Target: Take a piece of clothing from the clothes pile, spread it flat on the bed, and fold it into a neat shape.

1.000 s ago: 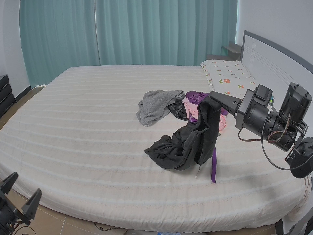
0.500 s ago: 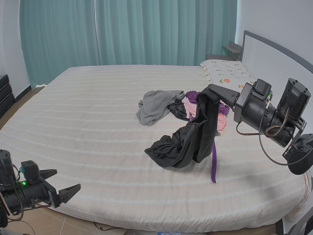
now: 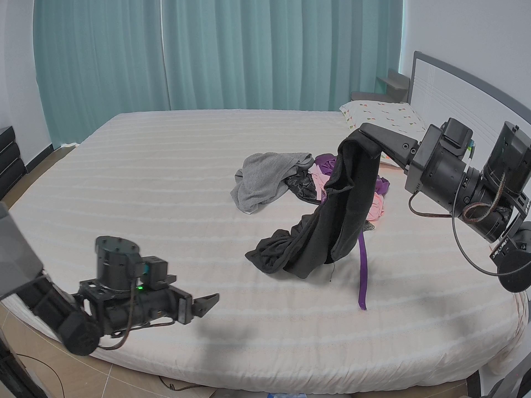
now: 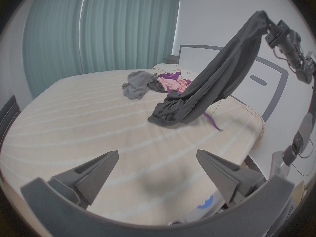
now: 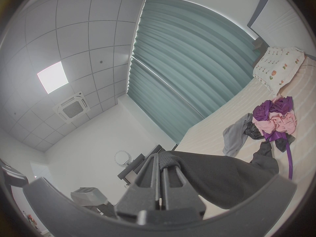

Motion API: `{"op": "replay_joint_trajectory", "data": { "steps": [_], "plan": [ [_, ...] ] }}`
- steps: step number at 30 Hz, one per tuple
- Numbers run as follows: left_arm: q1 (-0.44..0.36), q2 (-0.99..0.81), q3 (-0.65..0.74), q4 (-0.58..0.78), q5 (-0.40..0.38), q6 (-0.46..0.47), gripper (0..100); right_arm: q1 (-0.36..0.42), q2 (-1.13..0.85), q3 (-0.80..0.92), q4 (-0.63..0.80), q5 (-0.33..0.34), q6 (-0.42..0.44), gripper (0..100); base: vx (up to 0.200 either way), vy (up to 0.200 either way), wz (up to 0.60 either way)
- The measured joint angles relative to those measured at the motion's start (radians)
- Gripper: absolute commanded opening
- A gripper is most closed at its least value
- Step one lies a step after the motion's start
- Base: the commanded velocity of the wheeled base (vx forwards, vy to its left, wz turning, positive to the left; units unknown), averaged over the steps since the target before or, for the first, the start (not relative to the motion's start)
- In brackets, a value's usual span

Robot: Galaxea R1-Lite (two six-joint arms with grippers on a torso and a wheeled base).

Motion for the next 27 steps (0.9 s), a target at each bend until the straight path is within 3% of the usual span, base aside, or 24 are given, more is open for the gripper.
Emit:
{"op": "replay_joint_trajectory", "data": {
  "steps": [10,27],
  "plan": [
    [-0.126,0.363,-0.358,-0.076,0.061,-0.046,100,0.019,-0.037,-0.016,0.000,-0.001,-0.007,0,0.000,0.000,0.00],
    [-0.152,0.671,-0.702,-0.087,0.100,-0.054,100,0.045,-0.050,-0.039,-0.009,-0.033,-0.010,0,0.000,0.000,0.00]
  ]
}}
